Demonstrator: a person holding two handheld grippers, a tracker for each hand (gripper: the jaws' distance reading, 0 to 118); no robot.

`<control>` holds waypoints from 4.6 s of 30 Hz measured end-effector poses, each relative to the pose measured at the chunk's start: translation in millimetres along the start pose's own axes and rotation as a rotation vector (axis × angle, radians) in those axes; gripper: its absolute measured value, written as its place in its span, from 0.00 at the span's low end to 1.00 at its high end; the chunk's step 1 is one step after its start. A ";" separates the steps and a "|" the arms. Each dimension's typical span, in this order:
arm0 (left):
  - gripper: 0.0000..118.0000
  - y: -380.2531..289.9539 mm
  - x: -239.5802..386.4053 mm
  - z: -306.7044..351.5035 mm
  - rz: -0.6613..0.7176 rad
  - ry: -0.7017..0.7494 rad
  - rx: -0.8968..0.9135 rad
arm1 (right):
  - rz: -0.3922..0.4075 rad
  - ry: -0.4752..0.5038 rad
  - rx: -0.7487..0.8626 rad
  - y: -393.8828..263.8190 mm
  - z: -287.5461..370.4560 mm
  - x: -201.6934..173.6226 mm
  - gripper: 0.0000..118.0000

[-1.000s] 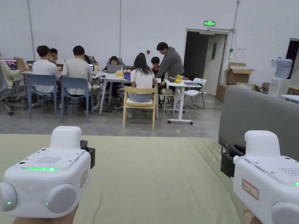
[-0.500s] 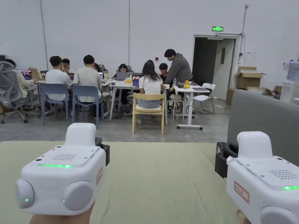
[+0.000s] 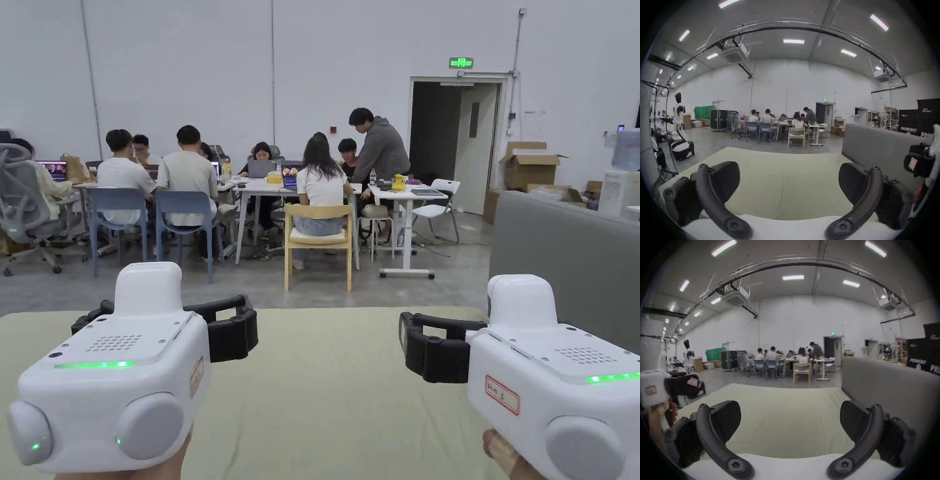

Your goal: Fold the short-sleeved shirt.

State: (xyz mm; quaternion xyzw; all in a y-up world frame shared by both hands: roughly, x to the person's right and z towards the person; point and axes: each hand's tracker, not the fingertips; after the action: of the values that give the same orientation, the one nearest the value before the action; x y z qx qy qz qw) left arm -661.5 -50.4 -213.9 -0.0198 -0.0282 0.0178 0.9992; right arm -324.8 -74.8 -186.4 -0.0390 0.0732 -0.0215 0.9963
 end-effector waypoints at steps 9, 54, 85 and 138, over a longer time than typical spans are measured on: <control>1.00 -6.7 4.5 -2.4 -0.041 0.009 -0.041 | 0.130 -0.136 -0.017 -1.5 13.6 -37.5 1.00; 1.00 -37.3 -2.9 5.2 -0.055 0.012 -0.071 | 0.025 -0.134 -0.014 12.8 11.7 -45.2 1.00; 1.00 -27.1 -6.9 9.2 -0.047 0.012 -0.040 | 0.024 -0.155 -0.017 10.8 11.6 -51.6 1.00; 1.00 -22.7 -10.1 12.6 -0.056 0.010 -0.048 | -0.005 -0.141 -0.012 8.2 7.7 -55.4 1.00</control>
State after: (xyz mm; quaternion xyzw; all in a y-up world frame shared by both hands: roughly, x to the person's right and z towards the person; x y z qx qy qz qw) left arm -671.6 -72.9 -201.0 -0.0429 -0.0241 -0.0109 0.9987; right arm -378.2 -63.4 -171.5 -0.0464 0.0027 -0.0206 0.9987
